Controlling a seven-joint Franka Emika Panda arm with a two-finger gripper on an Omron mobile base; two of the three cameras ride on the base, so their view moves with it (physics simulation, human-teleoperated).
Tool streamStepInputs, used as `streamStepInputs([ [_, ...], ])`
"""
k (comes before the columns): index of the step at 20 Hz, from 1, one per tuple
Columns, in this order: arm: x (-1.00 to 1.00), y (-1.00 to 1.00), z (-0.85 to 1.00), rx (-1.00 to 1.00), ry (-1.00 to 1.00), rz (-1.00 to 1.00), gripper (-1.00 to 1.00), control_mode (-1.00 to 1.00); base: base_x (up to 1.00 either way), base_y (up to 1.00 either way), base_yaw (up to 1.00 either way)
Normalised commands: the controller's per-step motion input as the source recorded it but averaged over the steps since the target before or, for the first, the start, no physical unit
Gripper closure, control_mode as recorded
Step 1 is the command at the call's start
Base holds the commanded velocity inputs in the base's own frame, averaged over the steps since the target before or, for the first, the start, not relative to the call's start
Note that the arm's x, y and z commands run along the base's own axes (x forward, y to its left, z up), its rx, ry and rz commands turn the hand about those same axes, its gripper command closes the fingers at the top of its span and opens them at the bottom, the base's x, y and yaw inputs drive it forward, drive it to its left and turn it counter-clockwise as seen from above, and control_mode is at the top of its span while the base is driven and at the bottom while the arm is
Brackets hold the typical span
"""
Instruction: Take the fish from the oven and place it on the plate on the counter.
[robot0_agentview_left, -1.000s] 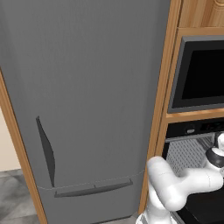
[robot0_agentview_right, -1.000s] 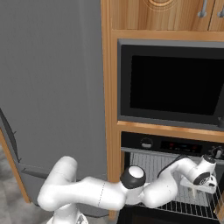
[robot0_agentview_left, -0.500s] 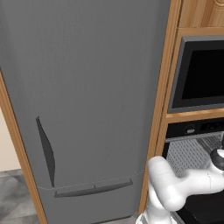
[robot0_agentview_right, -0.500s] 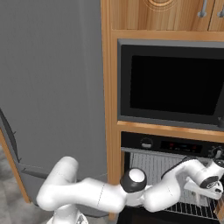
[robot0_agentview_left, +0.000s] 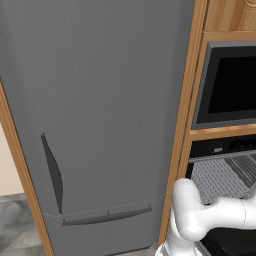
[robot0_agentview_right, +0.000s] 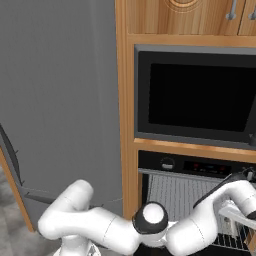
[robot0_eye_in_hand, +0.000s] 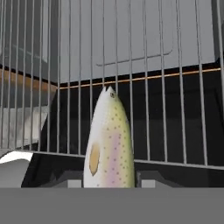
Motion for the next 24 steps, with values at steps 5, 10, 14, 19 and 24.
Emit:
streamStepInputs([
  [5, -0.62, 0.95, 0.73, -0.02, -0.15, 0.0, 1.0, -1.0, 0.0, 0.0, 0.0],
  [10, -0.64, 1.0, 0.69, -0.06, -0.15, 0.0, 1.0, -1.0, 0.0, 0.0, 0.0],
  [14, -0.76, 0.99, 0.85, -0.1, -0.07, 0.0, 1.0, -1.0, 0.0, 0.0, 0.0],
  [19, -0.71, 1.0, 0.94, -0.2, 0.0, 0.0, 1.0, -1.0, 0.0, 0.0, 0.0],
  [24, -0.51, 1.0, 0.95, -0.22, 0.0, 0.0, 1.0, -1.0, 0.0, 0.0, 0.0],
])
